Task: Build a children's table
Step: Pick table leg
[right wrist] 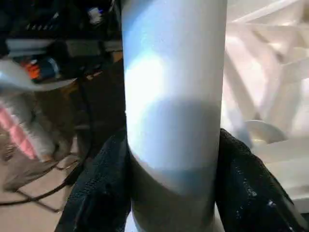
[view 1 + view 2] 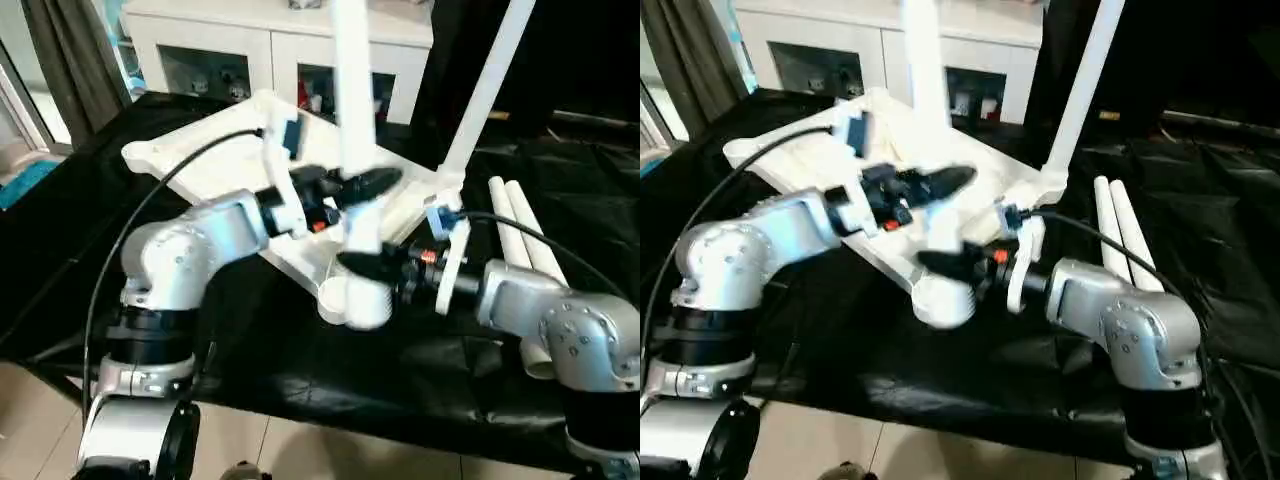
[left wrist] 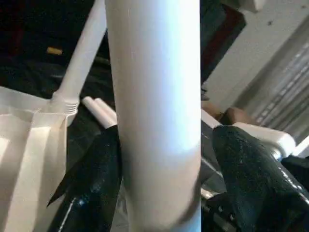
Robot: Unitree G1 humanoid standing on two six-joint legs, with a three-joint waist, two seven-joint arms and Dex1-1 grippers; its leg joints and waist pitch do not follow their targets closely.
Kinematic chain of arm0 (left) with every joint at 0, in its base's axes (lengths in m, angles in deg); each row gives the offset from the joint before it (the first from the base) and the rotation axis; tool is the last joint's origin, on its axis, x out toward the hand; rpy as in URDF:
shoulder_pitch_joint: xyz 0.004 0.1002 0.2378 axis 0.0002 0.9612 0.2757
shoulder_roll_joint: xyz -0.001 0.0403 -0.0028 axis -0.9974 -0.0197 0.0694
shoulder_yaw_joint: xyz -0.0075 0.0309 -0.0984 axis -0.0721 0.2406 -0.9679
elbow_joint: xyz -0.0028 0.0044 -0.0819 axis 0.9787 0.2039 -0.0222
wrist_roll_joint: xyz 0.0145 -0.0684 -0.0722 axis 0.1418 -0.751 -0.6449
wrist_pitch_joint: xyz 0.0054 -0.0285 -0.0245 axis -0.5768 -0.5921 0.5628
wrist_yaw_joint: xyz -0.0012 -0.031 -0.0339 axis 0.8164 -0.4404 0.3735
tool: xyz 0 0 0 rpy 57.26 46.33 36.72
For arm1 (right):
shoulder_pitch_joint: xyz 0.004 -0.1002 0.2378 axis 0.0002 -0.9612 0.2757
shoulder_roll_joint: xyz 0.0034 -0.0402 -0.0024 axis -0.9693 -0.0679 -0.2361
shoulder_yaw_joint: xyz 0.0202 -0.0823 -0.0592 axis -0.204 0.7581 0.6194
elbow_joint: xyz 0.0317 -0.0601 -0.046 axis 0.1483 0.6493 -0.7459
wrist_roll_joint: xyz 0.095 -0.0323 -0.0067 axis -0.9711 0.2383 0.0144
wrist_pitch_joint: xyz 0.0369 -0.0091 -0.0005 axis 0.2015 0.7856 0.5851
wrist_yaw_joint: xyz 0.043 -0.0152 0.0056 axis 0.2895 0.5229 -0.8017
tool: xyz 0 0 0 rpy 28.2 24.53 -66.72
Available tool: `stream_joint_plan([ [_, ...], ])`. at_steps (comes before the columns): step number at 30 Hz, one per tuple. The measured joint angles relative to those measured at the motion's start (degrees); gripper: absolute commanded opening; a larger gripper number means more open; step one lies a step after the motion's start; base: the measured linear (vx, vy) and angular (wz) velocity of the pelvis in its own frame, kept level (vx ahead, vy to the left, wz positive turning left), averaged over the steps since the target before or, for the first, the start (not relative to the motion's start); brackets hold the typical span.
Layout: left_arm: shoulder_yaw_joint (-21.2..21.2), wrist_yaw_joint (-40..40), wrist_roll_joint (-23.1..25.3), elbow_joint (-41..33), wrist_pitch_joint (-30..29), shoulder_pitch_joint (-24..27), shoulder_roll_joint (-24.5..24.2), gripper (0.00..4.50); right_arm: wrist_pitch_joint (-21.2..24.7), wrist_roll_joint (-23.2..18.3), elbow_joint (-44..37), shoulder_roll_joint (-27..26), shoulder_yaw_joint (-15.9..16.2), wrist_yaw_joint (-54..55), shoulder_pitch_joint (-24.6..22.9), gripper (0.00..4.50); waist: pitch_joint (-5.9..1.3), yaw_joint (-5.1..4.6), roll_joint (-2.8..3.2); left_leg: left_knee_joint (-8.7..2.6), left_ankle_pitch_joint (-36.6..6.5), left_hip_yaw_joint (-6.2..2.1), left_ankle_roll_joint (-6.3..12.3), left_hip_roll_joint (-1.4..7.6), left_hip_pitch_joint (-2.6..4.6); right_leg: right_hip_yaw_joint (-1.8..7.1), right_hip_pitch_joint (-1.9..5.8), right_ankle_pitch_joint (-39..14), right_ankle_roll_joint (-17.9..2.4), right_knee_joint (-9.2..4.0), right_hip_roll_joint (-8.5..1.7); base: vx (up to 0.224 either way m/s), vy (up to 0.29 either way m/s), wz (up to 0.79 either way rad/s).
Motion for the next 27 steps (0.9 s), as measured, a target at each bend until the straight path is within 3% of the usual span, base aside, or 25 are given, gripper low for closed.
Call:
stream_joint_plan([
  [10,-1.90,3.62,0.58,-0.20,0.28,0.12,2.07,2.40,-0.74,1.13,-0.13,-1.13,0.19,1.65,0.17,1.91,0.00,-0.07,0.03,0.01,0.00,0.00,0.00,0.00,-0.01,0.00,0.00,0.01,0.00,0.00,0.00,0.000,0.000,0.00],
  [15,-2.23,3.46,0.39,-0.20,0.29,0.12,2.62,2.05,-0.91,1.44,-0.67,-0.99,0.32,1.73,0.16,1.91,-0.01,-0.10,0.41,0.01,0.00,-0.02,0.00,0.00,-0.05,-0.01,0.00,0.01,0.00,-0.05,0.00,0.000,0.000,0.00],
  [20,-2.21,2.91,0.40,0.33,1.03,0.12,3.15,1.90,-0.92,1.74,-1.58,-0.41,0.31,2.20,-0.08,1.91,-0.13,-0.17,1.74,0.04,0.00,-0.02,0.01,-0.02,-0.11,-0.02,0.00,0.07,0.00,-0.13,-0.01,0.000,0.000,0.00],
  [25,-1.47,0.15,0.44,2.98,2.08,-0.40,4.02,1.88,-1.95,3.12,-5.01,1.48,0.10,2.75,-2.76,1.91,-0.26,-0.53,3.85,0.09,-0.02,-0.03,0.04,-0.05,-0.20,-0.03,0.01,0.09,0.06,-0.20,-0.03,0.000,0.000,0.00],
  [27,-0.90,-0.98,0.50,4.14,2.79,-0.98,4.48,1.88,-1.56,2.53,-6.25,2.14,-1.03,2.81,-3.64,2.47,-0.31,-0.92,4.42,0.08,-0.02,-0.06,0.04,-0.04,-0.21,-0.06,0.00,0.07,0.09,-0.20,-0.02,0.000,0.000,0.00],
])
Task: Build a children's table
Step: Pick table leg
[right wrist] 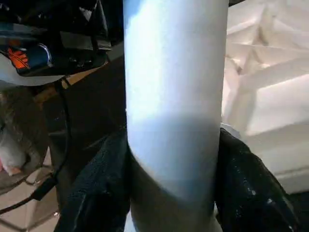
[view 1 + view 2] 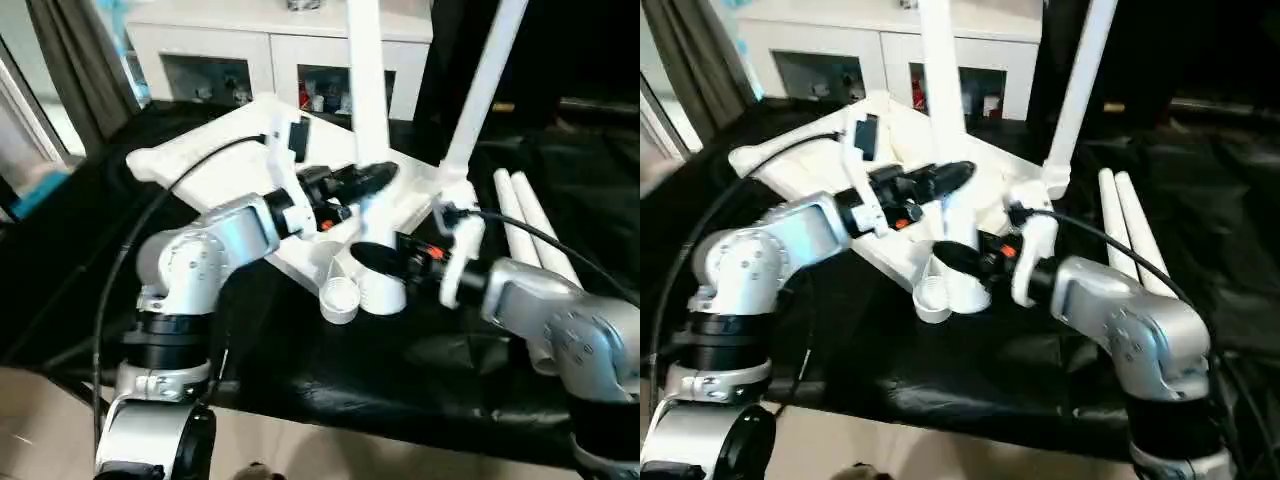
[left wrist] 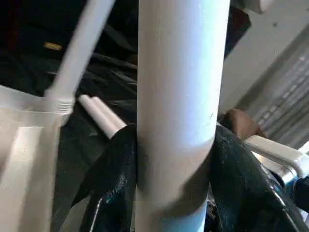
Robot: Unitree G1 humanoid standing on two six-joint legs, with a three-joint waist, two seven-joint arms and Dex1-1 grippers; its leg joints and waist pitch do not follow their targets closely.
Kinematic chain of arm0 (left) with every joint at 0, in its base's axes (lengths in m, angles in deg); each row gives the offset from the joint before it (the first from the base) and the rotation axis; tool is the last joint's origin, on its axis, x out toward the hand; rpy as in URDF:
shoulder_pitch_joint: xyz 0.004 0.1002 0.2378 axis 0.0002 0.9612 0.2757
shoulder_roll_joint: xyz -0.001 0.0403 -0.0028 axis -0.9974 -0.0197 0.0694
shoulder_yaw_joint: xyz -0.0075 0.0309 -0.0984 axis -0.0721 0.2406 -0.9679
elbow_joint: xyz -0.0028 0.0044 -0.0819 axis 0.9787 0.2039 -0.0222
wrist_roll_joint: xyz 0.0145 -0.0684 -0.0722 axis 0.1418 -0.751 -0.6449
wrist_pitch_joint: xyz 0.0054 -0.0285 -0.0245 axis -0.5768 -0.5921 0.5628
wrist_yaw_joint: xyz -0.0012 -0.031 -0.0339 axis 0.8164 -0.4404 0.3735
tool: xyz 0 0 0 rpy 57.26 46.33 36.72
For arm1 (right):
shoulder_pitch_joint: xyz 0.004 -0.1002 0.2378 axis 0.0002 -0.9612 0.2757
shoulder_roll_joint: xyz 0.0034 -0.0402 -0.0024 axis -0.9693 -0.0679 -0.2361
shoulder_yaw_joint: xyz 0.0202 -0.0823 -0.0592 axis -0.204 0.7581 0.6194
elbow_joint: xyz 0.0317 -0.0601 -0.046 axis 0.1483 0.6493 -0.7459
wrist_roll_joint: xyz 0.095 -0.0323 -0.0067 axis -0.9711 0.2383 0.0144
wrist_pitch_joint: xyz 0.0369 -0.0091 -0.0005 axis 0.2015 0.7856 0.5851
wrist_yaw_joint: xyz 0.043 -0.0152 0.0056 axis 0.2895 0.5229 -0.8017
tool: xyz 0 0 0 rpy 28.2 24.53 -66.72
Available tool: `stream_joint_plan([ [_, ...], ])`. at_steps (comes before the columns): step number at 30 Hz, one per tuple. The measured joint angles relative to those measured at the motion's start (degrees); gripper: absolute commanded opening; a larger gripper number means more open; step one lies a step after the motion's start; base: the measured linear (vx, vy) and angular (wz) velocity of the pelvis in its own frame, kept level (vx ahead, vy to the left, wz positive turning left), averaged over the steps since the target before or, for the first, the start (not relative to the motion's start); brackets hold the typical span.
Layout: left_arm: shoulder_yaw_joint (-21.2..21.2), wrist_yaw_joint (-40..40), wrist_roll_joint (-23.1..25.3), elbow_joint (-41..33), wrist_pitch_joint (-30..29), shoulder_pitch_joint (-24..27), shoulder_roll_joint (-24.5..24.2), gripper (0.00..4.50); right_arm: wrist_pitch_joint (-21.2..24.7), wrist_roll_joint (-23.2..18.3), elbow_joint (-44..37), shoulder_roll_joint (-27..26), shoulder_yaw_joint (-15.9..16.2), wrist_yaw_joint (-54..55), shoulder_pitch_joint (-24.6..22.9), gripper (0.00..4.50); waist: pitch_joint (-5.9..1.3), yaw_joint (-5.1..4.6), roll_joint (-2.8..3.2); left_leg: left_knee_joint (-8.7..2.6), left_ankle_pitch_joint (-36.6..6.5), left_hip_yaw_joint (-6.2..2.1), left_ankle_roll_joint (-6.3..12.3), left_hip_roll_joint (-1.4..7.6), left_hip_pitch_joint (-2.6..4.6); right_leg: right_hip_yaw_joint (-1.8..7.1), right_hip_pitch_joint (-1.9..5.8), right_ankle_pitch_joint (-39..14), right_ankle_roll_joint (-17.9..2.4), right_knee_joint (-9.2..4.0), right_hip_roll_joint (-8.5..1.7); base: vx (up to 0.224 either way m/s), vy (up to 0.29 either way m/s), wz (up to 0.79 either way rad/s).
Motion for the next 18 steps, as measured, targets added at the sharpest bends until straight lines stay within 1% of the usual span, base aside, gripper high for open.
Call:
stream_joint_plan([
  [1,0.22,-0.37,-0.01,0.41,0.09,-0.32,0.14,1.88,0.31,-0.50,-0.59,0.16,-0.70,0.00,-0.40,2.61,-0.02,-0.22,0.25,0.00,0.00,0.00,0.00,0.00,0.00,0.00,0.00,-0.01,0.01,0.00,0.00,0.000,0.000,0.00],
  [2,0.33,-0.93,-0.05,0.75,0.10,-0.48,0.29,1.88,0.71,-1.15,-1.04,0.21,-1.20,-0.02,-0.45,2.63,-0.05,-0.39,0.42,0.00,0.00,0.00,0.00,0.00,-0.01,0.00,-0.01,-0.01,0.02,0.00,0.00,0.000,0.000,0.00],
  [4,1.01,-2.28,-0.16,1.17,0.08,-0.72,1.01,1.88,1.64,-2.25,-1.65,0.63,-1.87,-0.37,-0.45,2.69,-0.16,-0.84,0.63,0.00,-0.01,0.00,0.02,0.00,-0.01,0.00,-0.01,-0.07,0.11,0.00,0.01,0.000,0.000,0.00],
  [5,1.51,-2.55,-0.19,1.22,0.06,-0.89,1.15,1.88,1.89,-2.73,-1.67,0.85,-1.94,-0.70,-0.45,2.86,-0.20,-1.02,0.70,0.00,-0.01,0.00,0.02,0.01,-0.01,0.00,-0.02,-0.14,0.23,0.00,0.02,0.000,0.000,0.00],
  [8,1.68,-4.36,-0.69,1.33,-0.07,-1.24,0.43,1.88,3.14,-4.43,-2.86,3.49,-1.96,-3.13,-0.98,3.06,-0.28,-1.39,0.93,0.00,-0.01,0.00,0.03,0.01,0.00,0.00,-0.02,-0.19,0.31,0.00,0.02,0.000,0.000,0.00],
  [10,1.60,-5.54,-1.32,1.32,-0.37,-1.25,-0.69,1.88,4.02,-5.37,-3.43,5.64,-1.96,-5.18,-0.98,3.21,-0.28,-1.55,0.91,0.00,0.00,0.00,0.03,0.01,0.00,0.00,-0.01,-0.20,0.34,0.01,0.02,0.000,0.000,0.00],
  [13,1.47,-6.18,-1.47,1.30,-0.46,-1.24,-1.38,1.88,4.80,-5.80,-3.40,6.48,-1.90,-6.35,-0.93,3.21,-0.25,-1.62,0.85,0.04,0.02,0.00,0.07,0.00,-0.01,0.00,-0.01,-0.21,0.35,0.00,0.01,0.000,0.000,0.00],
  [18,1.44,-6.63,-1.74,0.69,-0.57,-1.19,-2.15,1.88,6.38,-6.32,-0.71,7.10,-1.62,-7.35,0.46,3.21,-0.18,-1.56,0.30,0.05,0.02,0.00,0.10,0.00,-0.04,0.00,-0.03,-0.21,0.35,0.01,0.00,0.000,0.000,0.00],
])
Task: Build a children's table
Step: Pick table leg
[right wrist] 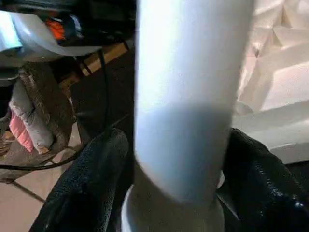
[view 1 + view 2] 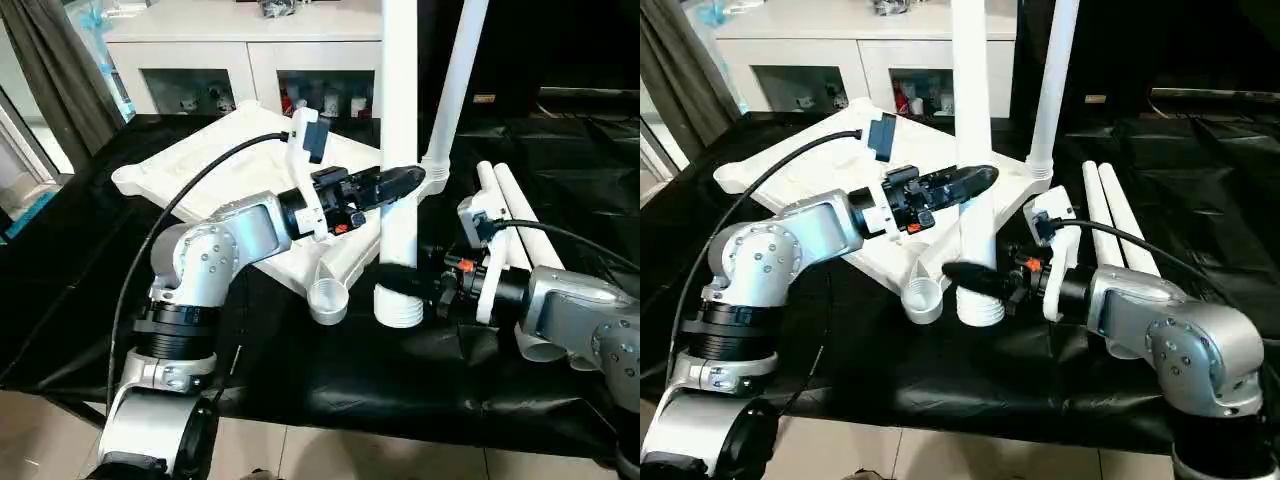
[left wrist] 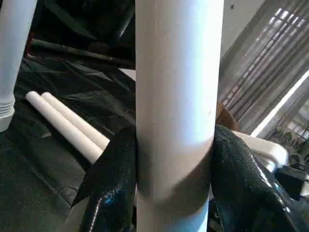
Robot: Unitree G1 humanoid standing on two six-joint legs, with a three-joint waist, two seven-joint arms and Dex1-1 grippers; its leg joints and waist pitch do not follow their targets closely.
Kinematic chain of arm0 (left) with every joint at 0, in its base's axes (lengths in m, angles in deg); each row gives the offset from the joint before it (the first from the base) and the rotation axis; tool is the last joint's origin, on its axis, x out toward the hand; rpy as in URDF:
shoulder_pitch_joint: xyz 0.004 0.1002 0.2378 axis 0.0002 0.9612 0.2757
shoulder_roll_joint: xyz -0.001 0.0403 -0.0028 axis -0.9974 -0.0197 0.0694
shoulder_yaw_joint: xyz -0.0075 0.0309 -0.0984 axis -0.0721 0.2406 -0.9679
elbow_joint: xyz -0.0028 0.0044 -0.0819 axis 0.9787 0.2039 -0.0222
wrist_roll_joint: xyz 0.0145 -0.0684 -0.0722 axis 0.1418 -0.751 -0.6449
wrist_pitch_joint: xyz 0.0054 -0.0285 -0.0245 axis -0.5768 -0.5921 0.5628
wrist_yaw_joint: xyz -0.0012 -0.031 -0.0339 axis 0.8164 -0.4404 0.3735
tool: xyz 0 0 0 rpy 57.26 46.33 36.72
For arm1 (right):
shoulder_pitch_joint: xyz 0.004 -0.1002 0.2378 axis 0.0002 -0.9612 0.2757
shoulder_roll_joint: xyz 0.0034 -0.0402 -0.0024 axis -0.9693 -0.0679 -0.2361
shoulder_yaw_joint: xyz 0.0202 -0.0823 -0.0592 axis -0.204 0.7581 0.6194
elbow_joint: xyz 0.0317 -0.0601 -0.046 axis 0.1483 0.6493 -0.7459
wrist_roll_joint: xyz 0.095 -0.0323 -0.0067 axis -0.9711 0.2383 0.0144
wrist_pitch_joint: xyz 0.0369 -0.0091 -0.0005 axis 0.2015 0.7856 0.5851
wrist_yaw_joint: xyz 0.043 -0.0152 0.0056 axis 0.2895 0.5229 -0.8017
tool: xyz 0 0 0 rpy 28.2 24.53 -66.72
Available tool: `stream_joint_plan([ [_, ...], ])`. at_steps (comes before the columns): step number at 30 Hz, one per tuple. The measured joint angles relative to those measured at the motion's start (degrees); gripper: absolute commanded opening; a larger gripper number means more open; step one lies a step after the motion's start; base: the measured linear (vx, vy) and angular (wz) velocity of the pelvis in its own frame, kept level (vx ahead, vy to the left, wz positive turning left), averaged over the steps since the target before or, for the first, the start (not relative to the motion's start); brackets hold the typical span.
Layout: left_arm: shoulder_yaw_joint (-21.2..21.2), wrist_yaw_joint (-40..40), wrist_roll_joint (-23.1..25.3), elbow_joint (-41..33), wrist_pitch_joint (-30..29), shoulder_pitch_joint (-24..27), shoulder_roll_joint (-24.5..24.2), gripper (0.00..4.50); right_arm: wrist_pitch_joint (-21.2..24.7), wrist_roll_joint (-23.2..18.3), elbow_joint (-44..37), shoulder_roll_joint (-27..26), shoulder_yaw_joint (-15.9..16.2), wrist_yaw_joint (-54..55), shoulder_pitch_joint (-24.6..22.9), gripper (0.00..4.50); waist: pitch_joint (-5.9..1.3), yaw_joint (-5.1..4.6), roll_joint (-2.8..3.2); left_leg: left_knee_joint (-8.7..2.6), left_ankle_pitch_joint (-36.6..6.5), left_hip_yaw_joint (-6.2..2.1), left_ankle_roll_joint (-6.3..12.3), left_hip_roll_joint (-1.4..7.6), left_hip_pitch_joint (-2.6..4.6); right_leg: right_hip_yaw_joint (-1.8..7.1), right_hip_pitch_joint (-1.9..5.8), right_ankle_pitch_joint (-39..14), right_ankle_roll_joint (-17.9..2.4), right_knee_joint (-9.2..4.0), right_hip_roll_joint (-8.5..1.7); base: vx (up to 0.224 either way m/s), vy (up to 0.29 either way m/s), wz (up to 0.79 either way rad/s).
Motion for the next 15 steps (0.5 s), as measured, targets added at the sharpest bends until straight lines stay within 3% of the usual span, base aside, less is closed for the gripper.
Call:
stream_joint_plan([
  [7,0.00,-0.28,-0.14,-1.95,-0.18,0.80,-0.76,1.88,0.28,-1.74,6.23,-0.19,0.12,-2.33,4.18,3.21,0.01,0.53,-0.98,0.00,-0.02,0.03,0.03,0.01,-0.03,0.01,-0.04,0.01,-0.02,0.01,-0.01,0.000,0.000,0.00],
  [15,0.02,-0.36,-0.40,-3.36,-0.66,1.73,-1.42,1.88,1.75,-3.01,9.21,-0.67,-0.11,-4.60,4.82,3.21,0.07,1.28,-1.34,0.01,-0.01,0.04,0.03,0.01,-0.03,0.01,-0.04,0.07,-0.12,0.02,-0.02,0.000,0.000,0.00],
])
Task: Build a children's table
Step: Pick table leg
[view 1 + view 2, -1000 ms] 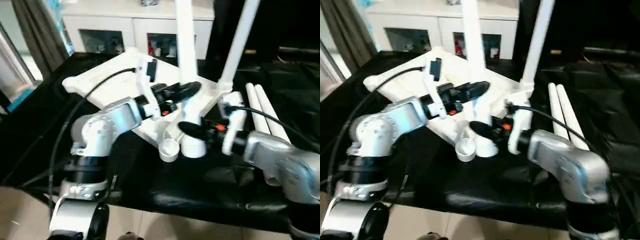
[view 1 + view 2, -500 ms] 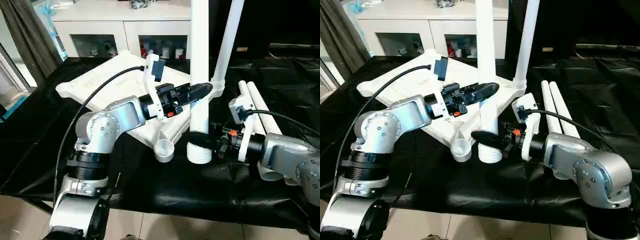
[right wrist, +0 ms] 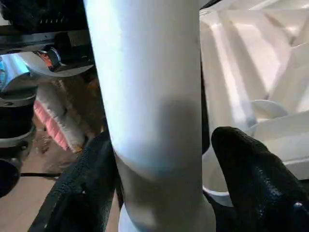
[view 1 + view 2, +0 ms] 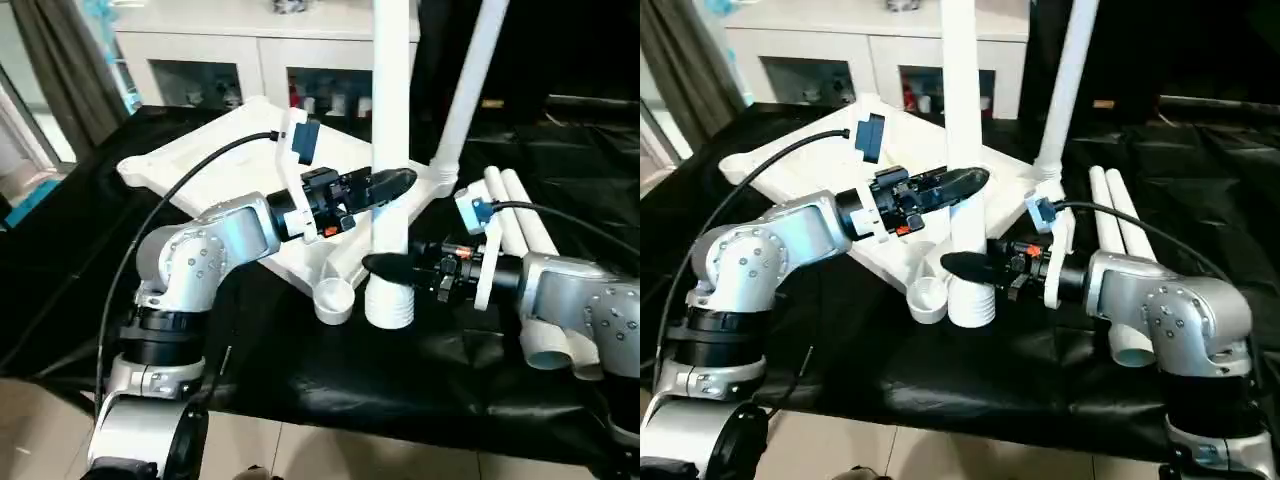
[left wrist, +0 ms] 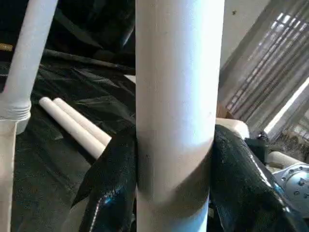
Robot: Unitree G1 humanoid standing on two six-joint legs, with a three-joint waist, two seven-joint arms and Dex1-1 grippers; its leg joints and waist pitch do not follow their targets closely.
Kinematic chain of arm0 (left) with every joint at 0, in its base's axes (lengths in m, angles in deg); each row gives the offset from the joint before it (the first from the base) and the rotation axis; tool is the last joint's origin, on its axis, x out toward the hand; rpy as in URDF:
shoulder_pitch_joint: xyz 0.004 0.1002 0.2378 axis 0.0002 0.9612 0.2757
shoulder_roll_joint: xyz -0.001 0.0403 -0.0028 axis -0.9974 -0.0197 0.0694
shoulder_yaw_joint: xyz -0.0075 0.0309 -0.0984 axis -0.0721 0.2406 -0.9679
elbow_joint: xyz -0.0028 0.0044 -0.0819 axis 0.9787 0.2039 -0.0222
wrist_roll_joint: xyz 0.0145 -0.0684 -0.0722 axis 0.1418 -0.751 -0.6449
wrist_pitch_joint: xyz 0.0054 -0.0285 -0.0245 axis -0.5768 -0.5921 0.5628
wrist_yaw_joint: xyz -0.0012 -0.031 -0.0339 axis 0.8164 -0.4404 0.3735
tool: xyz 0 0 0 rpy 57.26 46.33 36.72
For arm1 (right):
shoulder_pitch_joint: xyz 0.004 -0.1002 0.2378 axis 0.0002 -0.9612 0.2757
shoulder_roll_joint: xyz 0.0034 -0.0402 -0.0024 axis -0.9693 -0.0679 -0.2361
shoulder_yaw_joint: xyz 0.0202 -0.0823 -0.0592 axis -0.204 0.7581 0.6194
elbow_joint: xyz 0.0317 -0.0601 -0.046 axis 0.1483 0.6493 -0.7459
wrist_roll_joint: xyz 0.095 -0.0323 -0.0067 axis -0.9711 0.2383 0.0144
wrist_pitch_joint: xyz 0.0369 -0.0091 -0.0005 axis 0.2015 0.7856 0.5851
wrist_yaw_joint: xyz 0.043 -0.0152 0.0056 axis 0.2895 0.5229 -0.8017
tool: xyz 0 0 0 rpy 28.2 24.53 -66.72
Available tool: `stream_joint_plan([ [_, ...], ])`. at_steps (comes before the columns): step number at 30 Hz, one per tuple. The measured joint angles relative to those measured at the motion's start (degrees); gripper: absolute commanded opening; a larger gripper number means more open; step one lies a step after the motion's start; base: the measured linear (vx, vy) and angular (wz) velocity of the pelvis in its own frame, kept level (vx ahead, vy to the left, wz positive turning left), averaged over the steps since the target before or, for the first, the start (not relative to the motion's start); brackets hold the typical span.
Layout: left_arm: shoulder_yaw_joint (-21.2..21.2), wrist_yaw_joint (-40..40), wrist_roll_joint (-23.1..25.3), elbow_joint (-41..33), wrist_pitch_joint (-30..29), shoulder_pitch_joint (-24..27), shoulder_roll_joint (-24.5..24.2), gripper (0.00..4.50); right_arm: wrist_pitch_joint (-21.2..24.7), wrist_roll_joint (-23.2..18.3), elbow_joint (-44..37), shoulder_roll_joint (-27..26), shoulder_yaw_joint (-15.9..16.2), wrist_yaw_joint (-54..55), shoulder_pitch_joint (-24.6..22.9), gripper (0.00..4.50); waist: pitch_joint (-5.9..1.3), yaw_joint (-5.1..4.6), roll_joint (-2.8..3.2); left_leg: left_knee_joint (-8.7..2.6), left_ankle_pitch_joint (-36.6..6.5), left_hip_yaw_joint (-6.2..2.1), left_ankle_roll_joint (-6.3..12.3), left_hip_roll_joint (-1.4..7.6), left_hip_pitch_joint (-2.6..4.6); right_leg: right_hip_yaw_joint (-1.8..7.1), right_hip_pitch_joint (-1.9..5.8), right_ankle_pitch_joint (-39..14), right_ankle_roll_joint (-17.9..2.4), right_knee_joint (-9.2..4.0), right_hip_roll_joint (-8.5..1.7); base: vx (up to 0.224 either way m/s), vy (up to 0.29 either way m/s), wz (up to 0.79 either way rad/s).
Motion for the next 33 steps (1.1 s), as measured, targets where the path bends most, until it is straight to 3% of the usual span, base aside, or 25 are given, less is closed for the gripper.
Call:
stream_joint_plan([
  [13,3.04,-2.18,0.33,-1.57,-0.10,0.13,-1.07,1.88,1.61,-0.77,1.75,0.49,1.97,-2.42,1.16,3.21,0.00,-0.02,-0.21,0.00,0.00,0.01,0.00,0.00,0.01,0.01,0.00,0.00,0.00,0.02,0.00,0.000,0.000,0.00],
  [28,3.57,-3.10,0.39,-1.67,-0.06,0.13,-2.01,1.88,1.49,0.45,1.75,1.25,3.88,-3.24,1.17,3.21,-0.01,-0.03,-0.44,0.00,0.01,0.01,0.00,0.00,0.02,0.01,0.00,0.00,0.00,0.04,0.00,0.000,0.000,0.00],
  [33,3.71,-3.21,0.48,-1.67,-0.07,0.23,-2.49,1.88,1.35,0.59,1.74,1.28,4.40,-3.83,1.28,2.66,0.00,-0.03,-0.52,0.01,0.01,0.01,0.00,0.00,0.02,0.01,0.00,0.00,0.00,0.05,0.00,0.000,0.000,0.00],
])
